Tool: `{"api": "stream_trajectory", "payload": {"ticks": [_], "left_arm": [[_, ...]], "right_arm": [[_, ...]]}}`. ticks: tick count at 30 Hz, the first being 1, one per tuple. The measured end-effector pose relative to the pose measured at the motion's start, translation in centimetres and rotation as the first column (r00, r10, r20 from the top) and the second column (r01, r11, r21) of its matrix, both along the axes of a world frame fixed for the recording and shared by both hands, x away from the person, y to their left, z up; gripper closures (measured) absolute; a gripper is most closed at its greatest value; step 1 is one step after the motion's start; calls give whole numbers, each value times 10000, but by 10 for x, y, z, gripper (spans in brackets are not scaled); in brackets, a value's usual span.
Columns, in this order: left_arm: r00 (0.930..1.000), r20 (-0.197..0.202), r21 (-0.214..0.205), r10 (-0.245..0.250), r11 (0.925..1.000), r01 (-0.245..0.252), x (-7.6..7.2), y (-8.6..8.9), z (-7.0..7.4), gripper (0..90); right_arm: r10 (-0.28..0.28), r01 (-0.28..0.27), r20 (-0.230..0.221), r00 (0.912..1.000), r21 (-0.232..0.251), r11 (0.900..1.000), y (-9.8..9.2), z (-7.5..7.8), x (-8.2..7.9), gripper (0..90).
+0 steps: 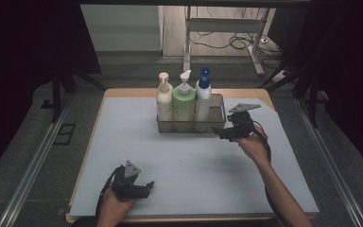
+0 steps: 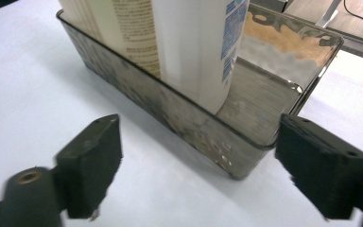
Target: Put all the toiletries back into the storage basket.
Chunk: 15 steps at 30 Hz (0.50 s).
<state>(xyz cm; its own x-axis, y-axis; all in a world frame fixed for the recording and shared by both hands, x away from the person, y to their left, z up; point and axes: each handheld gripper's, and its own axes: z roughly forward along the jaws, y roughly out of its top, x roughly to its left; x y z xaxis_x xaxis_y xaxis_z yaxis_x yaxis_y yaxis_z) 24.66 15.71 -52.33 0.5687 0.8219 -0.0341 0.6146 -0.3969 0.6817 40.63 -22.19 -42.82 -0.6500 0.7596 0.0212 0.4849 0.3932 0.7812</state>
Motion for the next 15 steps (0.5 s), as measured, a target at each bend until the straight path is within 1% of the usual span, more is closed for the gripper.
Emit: {"api": "stream_trajectory", "payload": {"ticks": [2,4,6,9,11,15], "left_arm": [[10000,1,-1,1,10000,-1,0,0,0,121],[10000,3,-1,3,10000,-3,0,0,0,121],[10000,3,0,1,10000,-1,0,0,0,121],[10000,3,5,-2,10000,2,0,0,0,121],[10000,8,-2,5,10000,-5,0,0,0,121],[10000,4,12,-6,10000,6,0,0,0,121]], "right_arm": [[29,-29,82,10000,-21,10000,-1,1,-4,123],[104,-103,103,9999,-72,9999,-2,1,-9,94],[208,-202,170,9996,-312,9993,-3,2,-14,36],[371,-356,250,9990,-577,9977,-5,2,-20,4],[464,-439,328,9984,-740,9963,-7,2,-25,0],[385,-363,289,9988,-728,9967,-13,4,-33,0]]}}
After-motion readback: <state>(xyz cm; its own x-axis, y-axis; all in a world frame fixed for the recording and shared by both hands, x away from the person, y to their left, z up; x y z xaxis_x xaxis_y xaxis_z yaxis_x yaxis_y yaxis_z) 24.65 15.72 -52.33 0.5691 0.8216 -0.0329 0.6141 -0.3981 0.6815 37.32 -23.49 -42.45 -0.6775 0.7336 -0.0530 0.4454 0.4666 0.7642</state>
